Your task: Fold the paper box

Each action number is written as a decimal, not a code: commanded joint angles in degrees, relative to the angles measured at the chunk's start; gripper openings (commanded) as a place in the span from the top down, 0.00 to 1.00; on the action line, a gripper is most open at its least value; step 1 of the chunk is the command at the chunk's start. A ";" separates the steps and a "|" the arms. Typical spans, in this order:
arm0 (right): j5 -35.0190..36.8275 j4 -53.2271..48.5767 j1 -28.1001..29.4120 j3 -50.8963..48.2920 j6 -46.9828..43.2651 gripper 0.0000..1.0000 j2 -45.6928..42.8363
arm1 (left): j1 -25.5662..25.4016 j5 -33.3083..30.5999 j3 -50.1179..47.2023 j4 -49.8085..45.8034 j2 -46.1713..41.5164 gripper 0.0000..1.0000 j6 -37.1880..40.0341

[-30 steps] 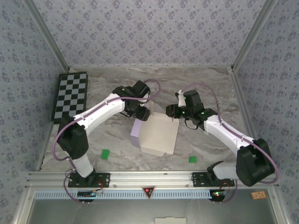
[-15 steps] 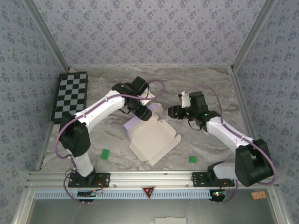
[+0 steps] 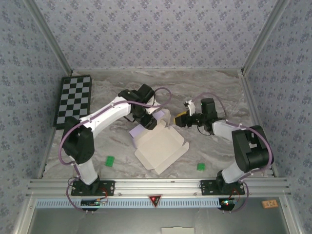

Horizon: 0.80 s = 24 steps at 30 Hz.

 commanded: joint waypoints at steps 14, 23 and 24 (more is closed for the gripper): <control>-8.27 11.20 3.45 0.54 -8.44 0.51 8.93 | -1.20 0.67 -1.61 1.25 -2.09 0.55 4.02; -9.33 10.39 4.72 3.28 -9.71 0.55 11.07 | -1.51 1.42 -1.27 1.54 -1.75 0.55 4.20; -9.46 10.26 4.95 3.42 -9.94 0.56 11.25 | -1.44 1.43 -1.25 1.66 -1.85 0.55 4.11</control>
